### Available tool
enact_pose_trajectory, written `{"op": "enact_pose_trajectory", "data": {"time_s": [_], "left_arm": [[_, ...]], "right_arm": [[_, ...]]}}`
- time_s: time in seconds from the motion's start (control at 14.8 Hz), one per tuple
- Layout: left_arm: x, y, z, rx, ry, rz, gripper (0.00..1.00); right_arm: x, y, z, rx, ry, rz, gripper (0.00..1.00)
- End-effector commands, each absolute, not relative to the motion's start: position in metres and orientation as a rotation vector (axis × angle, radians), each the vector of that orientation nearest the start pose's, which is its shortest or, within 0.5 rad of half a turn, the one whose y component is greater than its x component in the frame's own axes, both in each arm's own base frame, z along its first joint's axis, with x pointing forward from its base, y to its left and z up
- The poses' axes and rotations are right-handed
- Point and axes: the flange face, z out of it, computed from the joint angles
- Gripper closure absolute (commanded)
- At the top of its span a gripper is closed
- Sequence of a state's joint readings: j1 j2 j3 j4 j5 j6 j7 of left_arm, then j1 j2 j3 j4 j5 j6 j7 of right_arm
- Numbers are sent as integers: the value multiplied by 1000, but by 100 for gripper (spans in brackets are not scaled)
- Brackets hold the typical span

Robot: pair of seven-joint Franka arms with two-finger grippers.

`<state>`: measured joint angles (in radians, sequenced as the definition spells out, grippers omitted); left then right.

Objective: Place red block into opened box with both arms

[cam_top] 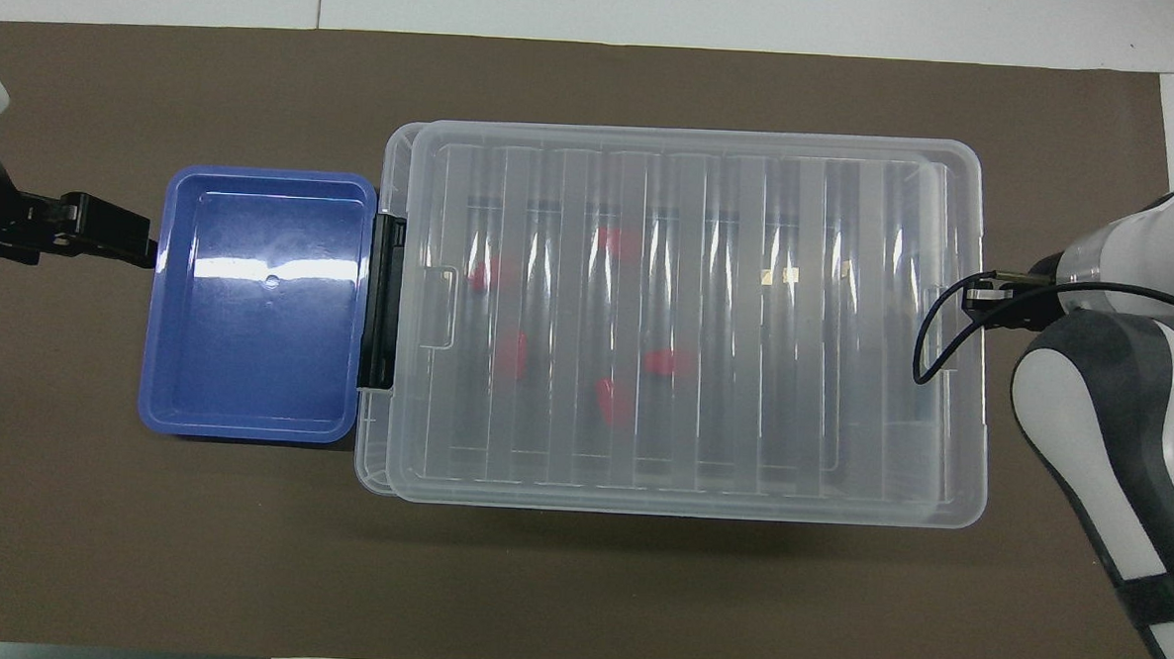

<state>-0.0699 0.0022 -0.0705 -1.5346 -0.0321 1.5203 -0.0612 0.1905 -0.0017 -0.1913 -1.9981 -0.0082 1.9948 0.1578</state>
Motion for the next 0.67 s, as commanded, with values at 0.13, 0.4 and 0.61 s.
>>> {"op": "enact_pose_trajectory", "data": {"time_s": [0.13,0.4,0.61], "left_arm": [[536,-75,637,-3153,127,39,0],[536,-75,637,-3153,127,39,0],[536,-75,637,-3153,127,39,0]], "right_arm": [[548,14,452,-3123,305,-9,100],[548,14,452,-3123,305,-9,100],[550,14,454,-3126,301,0,100]]}}
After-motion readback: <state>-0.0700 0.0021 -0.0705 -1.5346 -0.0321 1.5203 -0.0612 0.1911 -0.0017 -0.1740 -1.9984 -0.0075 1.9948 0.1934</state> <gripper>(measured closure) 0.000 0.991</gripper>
